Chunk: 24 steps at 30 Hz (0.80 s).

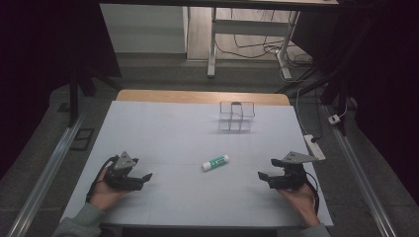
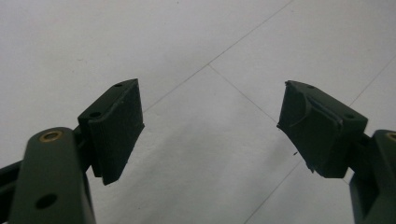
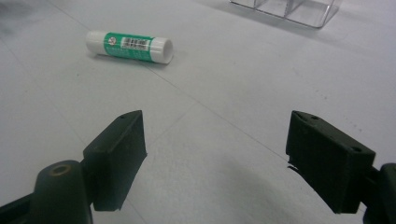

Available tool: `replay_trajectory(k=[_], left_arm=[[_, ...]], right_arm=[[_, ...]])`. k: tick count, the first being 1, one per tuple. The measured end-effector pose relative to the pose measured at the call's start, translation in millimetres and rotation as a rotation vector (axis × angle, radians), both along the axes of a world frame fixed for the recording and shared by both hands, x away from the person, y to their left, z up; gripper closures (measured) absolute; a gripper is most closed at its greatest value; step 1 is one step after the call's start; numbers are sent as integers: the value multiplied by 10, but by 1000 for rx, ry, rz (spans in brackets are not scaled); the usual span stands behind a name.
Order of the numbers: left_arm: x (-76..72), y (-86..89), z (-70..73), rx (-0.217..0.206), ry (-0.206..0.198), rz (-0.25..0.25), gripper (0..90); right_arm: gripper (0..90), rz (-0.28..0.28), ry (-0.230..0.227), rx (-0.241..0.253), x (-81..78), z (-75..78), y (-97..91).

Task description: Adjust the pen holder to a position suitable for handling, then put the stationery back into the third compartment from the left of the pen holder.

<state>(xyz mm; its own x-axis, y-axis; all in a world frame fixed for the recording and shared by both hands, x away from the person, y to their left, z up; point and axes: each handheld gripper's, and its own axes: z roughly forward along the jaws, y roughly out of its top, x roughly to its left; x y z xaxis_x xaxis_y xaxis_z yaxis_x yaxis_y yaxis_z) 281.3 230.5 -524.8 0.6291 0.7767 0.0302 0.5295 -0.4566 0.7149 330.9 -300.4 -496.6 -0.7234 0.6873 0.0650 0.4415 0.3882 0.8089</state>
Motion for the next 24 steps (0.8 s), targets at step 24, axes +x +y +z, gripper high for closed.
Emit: replay_trajectory(k=[24], left_arm=[[13, -6, -3, 4, -1, 1, 212]], right_arm=[[168, 74, -90, -47, 104, 153, 308]])
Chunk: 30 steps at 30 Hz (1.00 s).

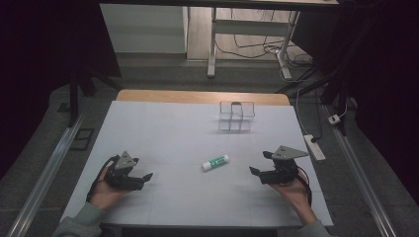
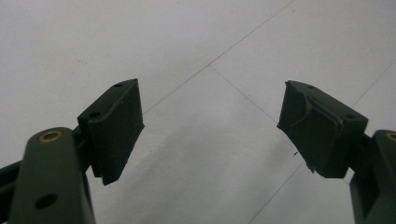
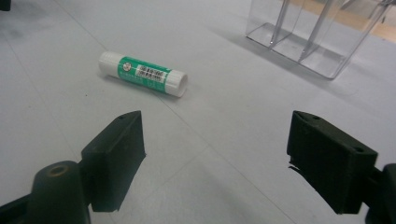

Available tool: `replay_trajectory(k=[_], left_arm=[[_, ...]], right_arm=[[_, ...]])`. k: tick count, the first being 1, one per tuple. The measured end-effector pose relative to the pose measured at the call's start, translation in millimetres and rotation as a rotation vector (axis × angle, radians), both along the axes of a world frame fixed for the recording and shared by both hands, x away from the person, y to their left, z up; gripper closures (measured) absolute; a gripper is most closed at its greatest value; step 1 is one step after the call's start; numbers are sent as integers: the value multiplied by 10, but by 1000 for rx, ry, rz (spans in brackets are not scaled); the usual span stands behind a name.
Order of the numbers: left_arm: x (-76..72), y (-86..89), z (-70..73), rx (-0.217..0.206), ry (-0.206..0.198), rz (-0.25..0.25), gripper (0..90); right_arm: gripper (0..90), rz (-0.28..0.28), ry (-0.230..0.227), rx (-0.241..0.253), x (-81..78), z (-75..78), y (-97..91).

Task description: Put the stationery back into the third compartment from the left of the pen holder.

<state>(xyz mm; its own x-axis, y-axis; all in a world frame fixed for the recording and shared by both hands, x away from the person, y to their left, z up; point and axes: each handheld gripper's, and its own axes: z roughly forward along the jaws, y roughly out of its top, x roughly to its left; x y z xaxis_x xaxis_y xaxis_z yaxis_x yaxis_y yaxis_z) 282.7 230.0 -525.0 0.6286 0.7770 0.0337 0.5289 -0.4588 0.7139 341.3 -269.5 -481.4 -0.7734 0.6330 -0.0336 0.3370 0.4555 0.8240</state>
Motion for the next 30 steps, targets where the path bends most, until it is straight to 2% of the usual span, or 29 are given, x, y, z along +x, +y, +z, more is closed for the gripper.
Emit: replay_trajectory(k=[6, 9, 16, 22, 26, 30], left_arm=[[3, -2, -8, 6, 2, 0, 212], [0, -2, -9, 9, 1, 0, 212], [4, -8, -14, 14, 6, -3, 212], [8, -9, -20, 14, 9, -4, 211], [5, -10, -20, 18, 10, -6, 212], [3, -7, -24, 19, 11, -6, 212]], right_arm=[[185, 23, 21, -32, 71, 49, 105], [208, 44, 13, -45, 71, 73, 168], [214, 92, 35, -71, 102, 101, 309], [213, 112, 21, -82, 134, 122, 426], [217, 139, 17, -100, 158, 118, 530], [225, 172, 22, -98, 170, 129, 640]])
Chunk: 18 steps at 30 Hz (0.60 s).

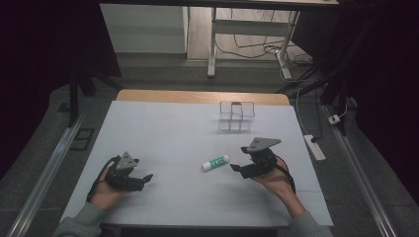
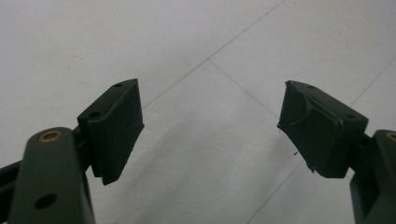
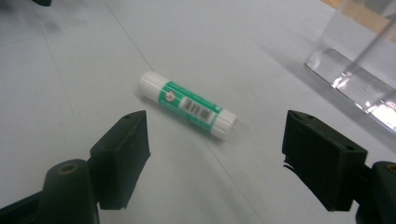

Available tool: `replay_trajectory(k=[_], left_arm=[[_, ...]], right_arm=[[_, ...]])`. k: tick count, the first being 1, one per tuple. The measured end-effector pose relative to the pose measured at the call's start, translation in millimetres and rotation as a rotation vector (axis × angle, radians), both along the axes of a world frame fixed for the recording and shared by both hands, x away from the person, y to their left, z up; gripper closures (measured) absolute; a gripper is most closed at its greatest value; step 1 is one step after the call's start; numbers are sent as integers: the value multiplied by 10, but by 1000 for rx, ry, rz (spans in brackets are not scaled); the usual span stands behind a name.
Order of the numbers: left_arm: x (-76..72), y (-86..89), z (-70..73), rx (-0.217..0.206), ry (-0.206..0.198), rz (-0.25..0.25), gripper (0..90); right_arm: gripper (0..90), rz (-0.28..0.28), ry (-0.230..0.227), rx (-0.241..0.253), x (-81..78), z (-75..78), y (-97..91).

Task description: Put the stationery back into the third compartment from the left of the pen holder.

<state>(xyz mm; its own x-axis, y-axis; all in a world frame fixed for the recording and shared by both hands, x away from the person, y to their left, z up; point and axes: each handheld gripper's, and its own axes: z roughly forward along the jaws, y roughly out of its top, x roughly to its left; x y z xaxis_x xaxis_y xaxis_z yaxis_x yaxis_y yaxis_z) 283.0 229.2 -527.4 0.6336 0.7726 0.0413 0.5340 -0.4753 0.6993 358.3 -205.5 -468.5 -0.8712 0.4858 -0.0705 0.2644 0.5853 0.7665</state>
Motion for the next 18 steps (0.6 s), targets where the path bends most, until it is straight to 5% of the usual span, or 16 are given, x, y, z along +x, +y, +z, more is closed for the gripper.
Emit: replay_trajectory(k=[18], left_arm=[[-1, -7, -11, 4, 5, -4, 212]], right_arm=[[235, 105, -43, -57, 23, 127, 354]])
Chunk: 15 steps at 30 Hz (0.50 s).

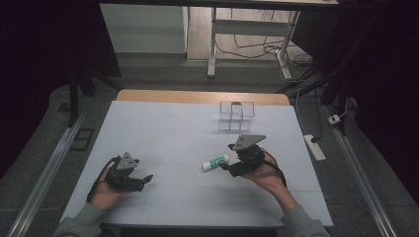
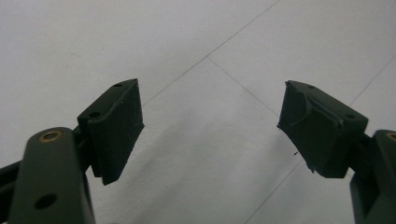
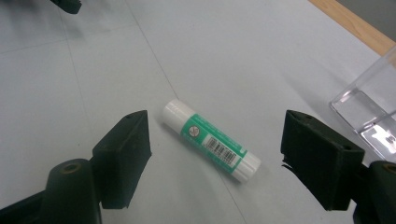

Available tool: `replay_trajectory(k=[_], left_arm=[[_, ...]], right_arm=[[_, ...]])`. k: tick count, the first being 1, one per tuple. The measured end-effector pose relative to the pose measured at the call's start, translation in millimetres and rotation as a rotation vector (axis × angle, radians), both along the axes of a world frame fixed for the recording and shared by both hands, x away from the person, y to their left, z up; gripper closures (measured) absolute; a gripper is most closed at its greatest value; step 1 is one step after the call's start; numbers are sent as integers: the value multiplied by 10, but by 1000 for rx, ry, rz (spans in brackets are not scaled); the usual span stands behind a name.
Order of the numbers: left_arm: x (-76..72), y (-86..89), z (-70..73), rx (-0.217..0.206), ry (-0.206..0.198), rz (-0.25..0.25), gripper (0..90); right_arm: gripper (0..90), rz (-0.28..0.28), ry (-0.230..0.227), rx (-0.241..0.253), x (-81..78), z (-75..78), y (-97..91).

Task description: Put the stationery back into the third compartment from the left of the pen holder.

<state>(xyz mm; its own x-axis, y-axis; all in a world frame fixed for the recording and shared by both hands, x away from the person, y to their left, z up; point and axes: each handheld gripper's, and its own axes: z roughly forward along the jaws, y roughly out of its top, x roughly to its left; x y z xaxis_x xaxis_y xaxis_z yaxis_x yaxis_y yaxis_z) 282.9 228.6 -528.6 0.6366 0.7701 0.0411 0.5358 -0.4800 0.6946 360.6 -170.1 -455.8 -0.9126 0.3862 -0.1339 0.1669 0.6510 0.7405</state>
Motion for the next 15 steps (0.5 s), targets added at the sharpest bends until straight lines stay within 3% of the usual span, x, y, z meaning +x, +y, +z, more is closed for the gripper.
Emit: replay_trajectory(k=[7, 15], left_arm=[[-1, -1, -2, 1, 1, -1, 212], [2, -8, -7, 4, 4, -5, 212]], right_arm=[[235, 40, -11, -38, 26, -1, 94], [241, 73, -10, -47, 55, -4, 186]])
